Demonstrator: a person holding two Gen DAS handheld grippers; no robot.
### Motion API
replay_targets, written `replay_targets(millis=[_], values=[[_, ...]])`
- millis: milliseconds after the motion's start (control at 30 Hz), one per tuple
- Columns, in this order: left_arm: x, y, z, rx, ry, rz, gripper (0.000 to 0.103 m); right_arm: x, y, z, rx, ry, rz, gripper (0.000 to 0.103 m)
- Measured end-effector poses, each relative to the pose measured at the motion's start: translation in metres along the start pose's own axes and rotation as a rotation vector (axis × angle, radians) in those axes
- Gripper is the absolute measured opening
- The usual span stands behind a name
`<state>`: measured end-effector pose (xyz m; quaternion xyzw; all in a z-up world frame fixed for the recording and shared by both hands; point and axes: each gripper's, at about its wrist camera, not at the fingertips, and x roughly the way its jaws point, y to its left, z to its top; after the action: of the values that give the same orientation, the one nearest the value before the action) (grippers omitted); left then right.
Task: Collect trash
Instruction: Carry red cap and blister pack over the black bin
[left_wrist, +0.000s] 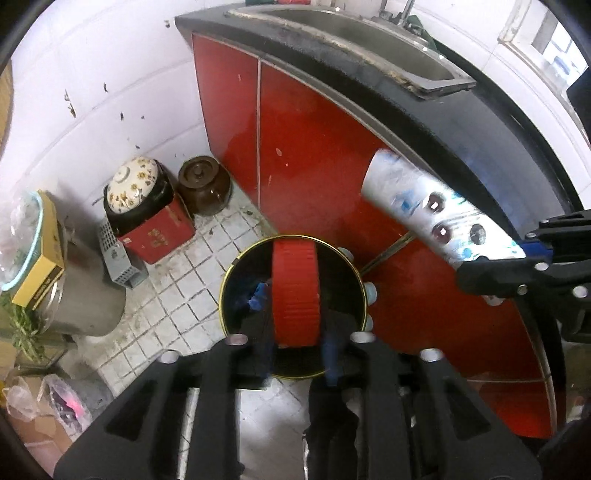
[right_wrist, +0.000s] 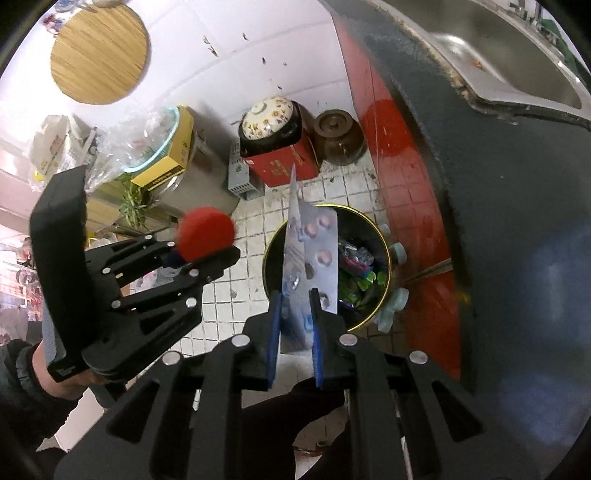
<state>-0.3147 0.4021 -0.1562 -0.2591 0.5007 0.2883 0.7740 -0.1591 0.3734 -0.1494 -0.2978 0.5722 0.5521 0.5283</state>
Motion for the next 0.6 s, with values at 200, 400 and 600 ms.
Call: replay_targets(millis=[200, 400, 600], values=[[0.009, 0.009, 0.0, 0.002, 0.008, 0.015, 0.082, 0.002, -0.007, 0.0, 0.007, 0.003, -0.016, 0.058], [0.001, 0.006, 0.003, 0.017, -0.012, 0.019, 0.082, -0.02, -0.012, -0.008, 0.034, -0.038, -0.014, 0.065], [-0.029, -0.033, 0.028, 0.075, -0.058, 0.046, 0.096, -0.097, -0.031, -0.044, 0.094, -0.195, -0.073, 0.09]])
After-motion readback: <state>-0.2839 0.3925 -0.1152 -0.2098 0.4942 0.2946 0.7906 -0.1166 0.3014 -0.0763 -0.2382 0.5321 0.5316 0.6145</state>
